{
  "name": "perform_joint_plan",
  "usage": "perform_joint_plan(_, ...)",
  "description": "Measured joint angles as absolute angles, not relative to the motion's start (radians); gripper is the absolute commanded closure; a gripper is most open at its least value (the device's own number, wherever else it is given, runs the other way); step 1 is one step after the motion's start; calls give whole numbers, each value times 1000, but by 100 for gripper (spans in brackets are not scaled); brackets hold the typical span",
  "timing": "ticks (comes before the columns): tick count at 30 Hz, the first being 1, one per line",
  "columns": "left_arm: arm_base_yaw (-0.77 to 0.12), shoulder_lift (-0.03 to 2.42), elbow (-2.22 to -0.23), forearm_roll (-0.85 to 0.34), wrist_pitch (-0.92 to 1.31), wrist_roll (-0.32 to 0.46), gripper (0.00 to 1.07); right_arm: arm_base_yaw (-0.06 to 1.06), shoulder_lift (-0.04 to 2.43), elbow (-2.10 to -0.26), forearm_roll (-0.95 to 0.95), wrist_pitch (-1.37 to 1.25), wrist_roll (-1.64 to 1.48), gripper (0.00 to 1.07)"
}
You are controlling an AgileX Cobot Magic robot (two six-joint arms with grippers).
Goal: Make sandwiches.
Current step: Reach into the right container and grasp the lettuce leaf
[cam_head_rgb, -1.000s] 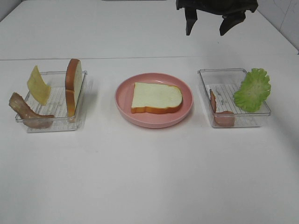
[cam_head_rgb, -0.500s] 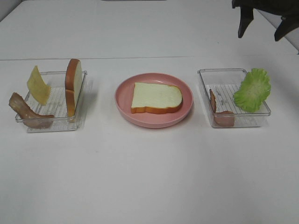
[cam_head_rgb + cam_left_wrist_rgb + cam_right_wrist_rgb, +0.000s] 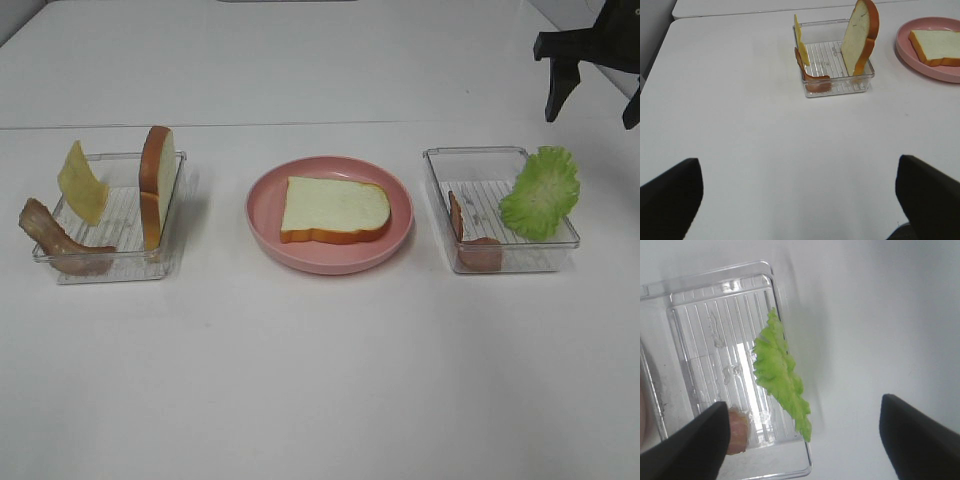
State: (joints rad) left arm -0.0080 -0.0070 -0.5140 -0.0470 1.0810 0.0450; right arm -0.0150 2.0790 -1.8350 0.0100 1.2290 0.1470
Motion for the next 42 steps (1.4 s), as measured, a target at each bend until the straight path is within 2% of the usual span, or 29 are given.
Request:
perform_joint_plan(27, -8, -7, -514, -47, 1081, 45, 6, -15, 2244, -1833, 36, 1229, 121, 31)
perform_joint_plan(30, -8, -7, -514, -47, 1081, 45, 6, -15, 2245, -1833, 36, 1229, 121, 34)
perform_joint_plan(32, -8, -7, -514, -47, 1081, 45, 6, -15, 2245, -1833, 36, 1229, 115, 48)
perform_joint_plan(33, -8, -7, -514, -47, 1081, 45, 6, -15, 2245, -1833, 36, 1229, 115, 48)
perform_joint_plan(34, -8, -7, -514, -47, 1081, 45, 6, -15, 2245, -1833, 36, 1229, 115, 62)
perform_joint_plan(35, -8, -7, -514, -47, 1081, 45, 6, -15, 2245, -1833, 36, 1229, 115, 62)
perform_joint_plan(36, -8, -7, -514, -47, 1081, 45, 6, -15, 2245, -1833, 36, 1229, 115, 75)
perform_joint_plan(37, -8, -7, -514, -47, 1081, 45, 6, -15, 2245, -1833, 36, 1229, 115, 80)
perform_joint_plan(38, -8, -7, -514, -47, 1081, 45, 6, -15, 2245, -1833, 36, 1229, 115, 80)
perform_joint_plan(39, -8, -7, -514, -47, 1081, 45, 6, -15, 2245, -1833, 36, 1229, 115, 85)
perform_joint_plan(42, -8, -7, -514, -47, 1081, 45, 6, -15, 2245, -1833, 36, 1229, 115, 85)
